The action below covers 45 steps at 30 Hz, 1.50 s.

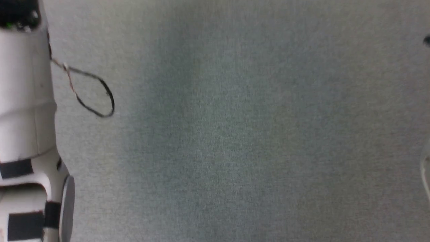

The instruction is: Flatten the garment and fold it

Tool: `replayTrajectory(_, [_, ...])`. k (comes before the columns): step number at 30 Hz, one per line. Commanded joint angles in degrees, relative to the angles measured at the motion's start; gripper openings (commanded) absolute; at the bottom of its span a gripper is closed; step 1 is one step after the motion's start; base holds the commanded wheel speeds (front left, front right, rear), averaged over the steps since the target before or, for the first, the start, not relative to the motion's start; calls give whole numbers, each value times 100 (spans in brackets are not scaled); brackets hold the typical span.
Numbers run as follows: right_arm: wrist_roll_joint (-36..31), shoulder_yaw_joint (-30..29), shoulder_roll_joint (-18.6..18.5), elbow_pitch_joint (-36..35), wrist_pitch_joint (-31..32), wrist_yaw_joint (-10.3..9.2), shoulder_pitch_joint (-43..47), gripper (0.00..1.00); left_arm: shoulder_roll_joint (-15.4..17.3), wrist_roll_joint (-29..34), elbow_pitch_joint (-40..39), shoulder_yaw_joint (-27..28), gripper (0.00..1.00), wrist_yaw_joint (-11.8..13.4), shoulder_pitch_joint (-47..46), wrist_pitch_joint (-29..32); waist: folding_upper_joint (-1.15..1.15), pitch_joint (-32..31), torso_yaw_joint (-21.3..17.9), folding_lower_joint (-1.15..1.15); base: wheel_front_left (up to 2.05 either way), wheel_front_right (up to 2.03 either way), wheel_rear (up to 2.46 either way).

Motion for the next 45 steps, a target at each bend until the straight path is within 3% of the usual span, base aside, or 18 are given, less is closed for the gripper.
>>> replayTrajectory(1, [-117, 10, 13, 215, -122, -6, -219, 0, -38, 29, 123, 36, 0, -120, -195, -193, 0, 682, 41, -2, 0, 0, 0])
replayTrajectory(10, [-535, 5, -90, 1037, -730, -6, -735, 0, -339, -253, 751, 198, 0, -890, -475, -1441, 0, 1528, 259, -2, 0, 0, 0])
replayTrajectory(19, [-123, 273, -254, 1043, -1096, -6, 17, 0, -416, -562, 950, 115, 0, -1366, 311, -1445, 0, 1514, 312, -2, 0, 0, 0])
replayTrajectory(25, [549, 376, -590, 67, -908, -6, 1298, 0, -432, -836, 340, 104, 0, -1305, 1480, -1048, 0, 1165, 274, -2, 0, 0, 0])
replayTrajectory(31, [1010, 28, -712, -1166, -451, -6, 3005, 0, -435, -1103, -494, 85, 0, -1098, 2935, -580, 0, 789, 175, -2, 0, 0, 0])
replayTrajectory(38, [1126, -604, -477, -2191, -139, -6, 4726, 0, -487, -1336, -1267, 22, 0, -892, 4416, -248, 0, 456, 163, -2, 0, 0, 0])
replayTrajectory(45, [1134, -934, -97, -2645, -144, -6, 5923, 0, -504, -1452, -1715, -113, 0, -863, 5597, -102, 0, -48, 200, -2, 0, 0, 0])
